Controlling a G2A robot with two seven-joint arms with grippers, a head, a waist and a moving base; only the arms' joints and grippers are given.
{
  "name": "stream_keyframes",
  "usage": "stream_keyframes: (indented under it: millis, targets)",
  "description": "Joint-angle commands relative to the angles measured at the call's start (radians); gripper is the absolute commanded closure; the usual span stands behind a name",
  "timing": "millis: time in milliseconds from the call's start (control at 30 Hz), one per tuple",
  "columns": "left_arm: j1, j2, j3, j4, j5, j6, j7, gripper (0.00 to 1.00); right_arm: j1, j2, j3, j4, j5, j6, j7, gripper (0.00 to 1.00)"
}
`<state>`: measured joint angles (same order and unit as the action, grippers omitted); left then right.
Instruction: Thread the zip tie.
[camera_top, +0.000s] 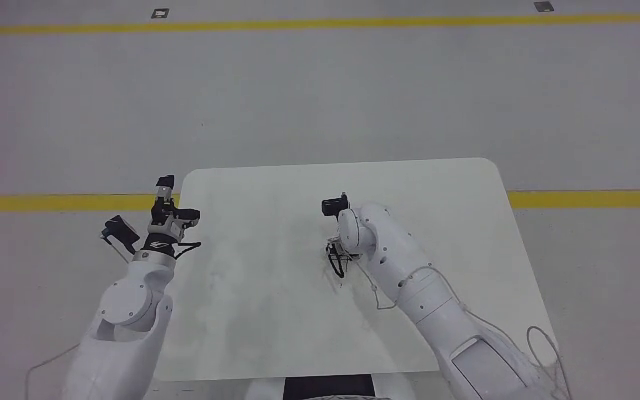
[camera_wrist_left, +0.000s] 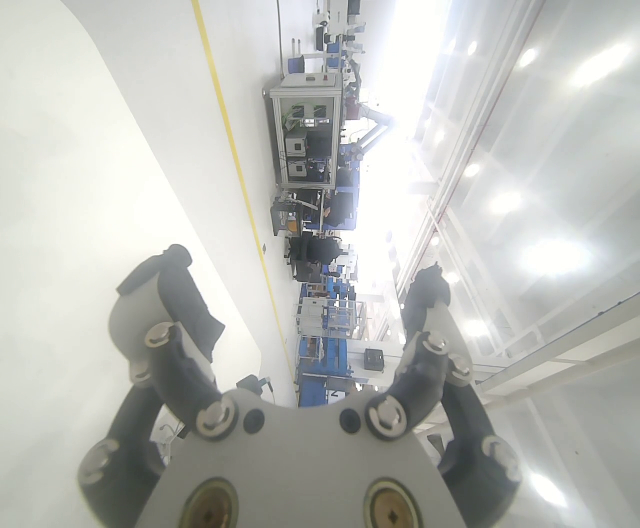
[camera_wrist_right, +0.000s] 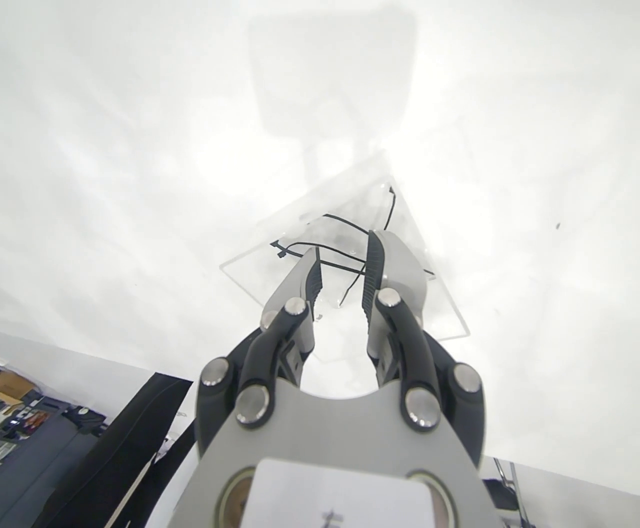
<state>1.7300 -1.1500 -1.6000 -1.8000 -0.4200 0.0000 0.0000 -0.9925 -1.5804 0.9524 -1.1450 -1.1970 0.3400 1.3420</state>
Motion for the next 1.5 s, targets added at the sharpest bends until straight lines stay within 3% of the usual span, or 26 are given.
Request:
stream_keyframes:
  millis: [0,167,1000,1467]
  targets:
    - [0.000,0.000,0.000,0.000,0.000,0.000,0.000,0.00,-0.006,-0.007,0.007,-0.008,-0.015,0.000,-0.006,0.82]
    - [0.000,0.000,0.000,0.000,0.000,0.000,0.000,0.00,-0.017,-0.014,-0.004,-0.022,-0.037,-0.006,-0.022,0.82]
    - [0.000,0.000,0.000,0.000,0.000,0.000,0.000,0.00,-0.043,0.013,0.025,-0.032,-0.084,-0.192,-0.104,0.82]
    - [0.000,0.000,0.000,0.000,0.000,0.000,0.000,0.00,-0.016,0.007,0.005,0.024,-0.069,-0.208,-0.121,0.84]
